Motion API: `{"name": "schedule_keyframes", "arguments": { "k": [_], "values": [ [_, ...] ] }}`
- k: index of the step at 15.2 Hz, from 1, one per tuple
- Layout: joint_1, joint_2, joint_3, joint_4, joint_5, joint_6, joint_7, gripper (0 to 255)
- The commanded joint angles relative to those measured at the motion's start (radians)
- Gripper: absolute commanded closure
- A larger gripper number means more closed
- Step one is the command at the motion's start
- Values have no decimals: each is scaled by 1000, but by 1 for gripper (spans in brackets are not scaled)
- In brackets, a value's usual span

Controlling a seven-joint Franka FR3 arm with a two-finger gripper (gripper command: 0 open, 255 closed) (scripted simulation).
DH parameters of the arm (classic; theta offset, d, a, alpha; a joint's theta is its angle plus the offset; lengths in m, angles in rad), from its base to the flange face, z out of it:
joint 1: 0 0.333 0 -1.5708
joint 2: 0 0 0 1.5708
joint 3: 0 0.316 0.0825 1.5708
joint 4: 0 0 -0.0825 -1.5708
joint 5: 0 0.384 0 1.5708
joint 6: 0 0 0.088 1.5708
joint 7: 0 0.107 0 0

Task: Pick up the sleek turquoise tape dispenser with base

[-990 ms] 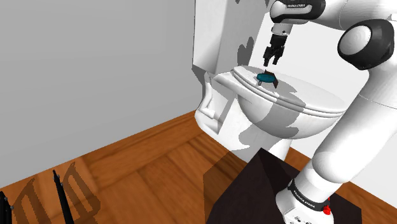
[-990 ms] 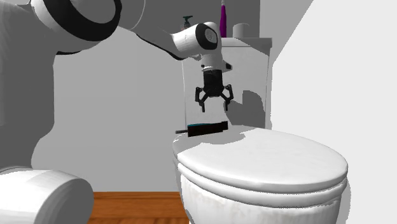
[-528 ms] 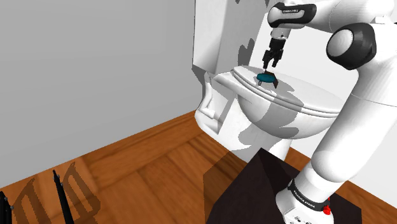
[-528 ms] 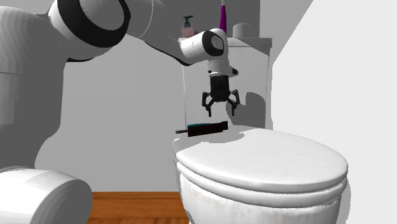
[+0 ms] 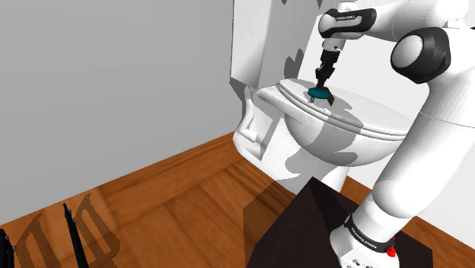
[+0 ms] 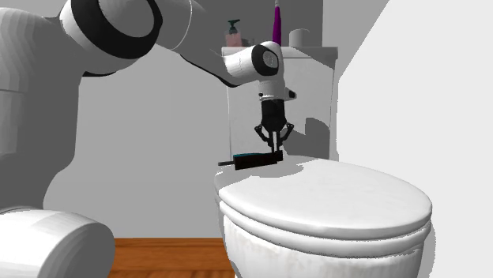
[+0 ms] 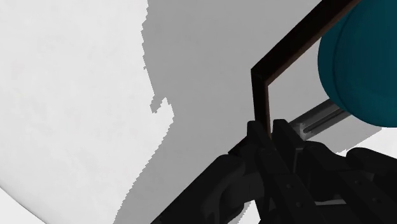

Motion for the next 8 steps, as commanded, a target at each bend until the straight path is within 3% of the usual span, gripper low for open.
{"name": "schedule_keyframes", "arguments": {
  "k": [1,8],
  "values": [
    [0,0,0,0,0,0,0,255],
    [-1,1,0,27,1,-26,-2,255]
  ]
}}
